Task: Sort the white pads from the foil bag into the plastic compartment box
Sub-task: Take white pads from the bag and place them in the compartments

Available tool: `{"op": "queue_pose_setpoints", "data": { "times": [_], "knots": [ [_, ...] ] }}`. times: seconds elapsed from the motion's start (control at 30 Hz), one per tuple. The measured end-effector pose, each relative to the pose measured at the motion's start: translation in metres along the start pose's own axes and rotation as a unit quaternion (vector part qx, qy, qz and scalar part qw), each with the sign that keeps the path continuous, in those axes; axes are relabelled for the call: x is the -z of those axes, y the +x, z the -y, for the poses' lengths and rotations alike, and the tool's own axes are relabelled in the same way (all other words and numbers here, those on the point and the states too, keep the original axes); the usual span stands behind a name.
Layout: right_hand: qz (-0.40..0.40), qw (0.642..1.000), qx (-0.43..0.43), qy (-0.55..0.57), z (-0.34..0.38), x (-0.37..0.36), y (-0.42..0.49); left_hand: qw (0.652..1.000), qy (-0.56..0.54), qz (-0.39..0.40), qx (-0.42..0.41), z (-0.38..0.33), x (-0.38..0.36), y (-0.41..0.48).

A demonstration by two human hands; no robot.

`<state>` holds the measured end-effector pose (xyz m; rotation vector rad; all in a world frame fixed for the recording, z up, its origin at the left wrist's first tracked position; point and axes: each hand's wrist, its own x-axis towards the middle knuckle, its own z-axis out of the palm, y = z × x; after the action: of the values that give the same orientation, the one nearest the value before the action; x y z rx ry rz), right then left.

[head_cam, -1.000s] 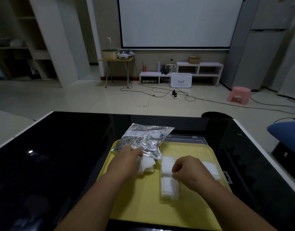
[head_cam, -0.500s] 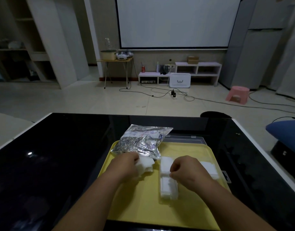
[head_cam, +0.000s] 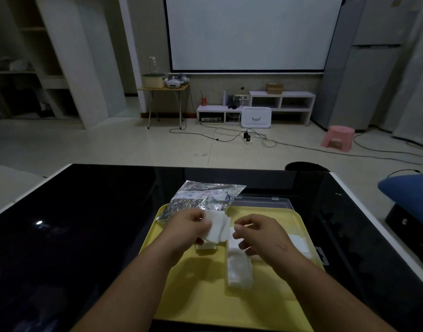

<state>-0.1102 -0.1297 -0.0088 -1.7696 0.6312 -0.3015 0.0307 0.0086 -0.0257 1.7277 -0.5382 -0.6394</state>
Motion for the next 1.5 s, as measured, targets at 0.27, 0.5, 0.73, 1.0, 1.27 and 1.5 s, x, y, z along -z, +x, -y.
{"op": "queue_pose_setpoints", "data": {
  "times": [0.27,0.5,0.73,1.0,1.27,1.5],
  "knots": [
    [0.006,1.0,0.008,0.0,0.002,-0.002,0.0,0.997,-0.055,0.039,0.023,-0.002,-0.01,-0.004],
    [0.008,0.999,0.037,-0.024,0.001,-0.003,0.001,0.996,-0.08,0.028,0.033,-0.001,-0.014,-0.003],
    [0.016,0.994,0.057,-0.092,0.0,-0.003,0.003,0.993,-0.099,0.04,0.044,-0.001,-0.018,-0.007],
    [-0.011,0.948,0.086,-0.306,-0.007,-0.002,0.004,0.998,0.022,0.045,0.023,-0.001,-0.017,-0.009],
    [0.036,0.946,0.064,-0.317,-0.006,-0.003,0.002,0.995,0.04,0.054,0.079,0.004,-0.019,-0.007],
    [0.029,0.946,0.063,-0.316,-0.007,-0.006,0.002,0.995,0.006,0.051,0.09,0.002,-0.024,-0.008]
  ]
}}
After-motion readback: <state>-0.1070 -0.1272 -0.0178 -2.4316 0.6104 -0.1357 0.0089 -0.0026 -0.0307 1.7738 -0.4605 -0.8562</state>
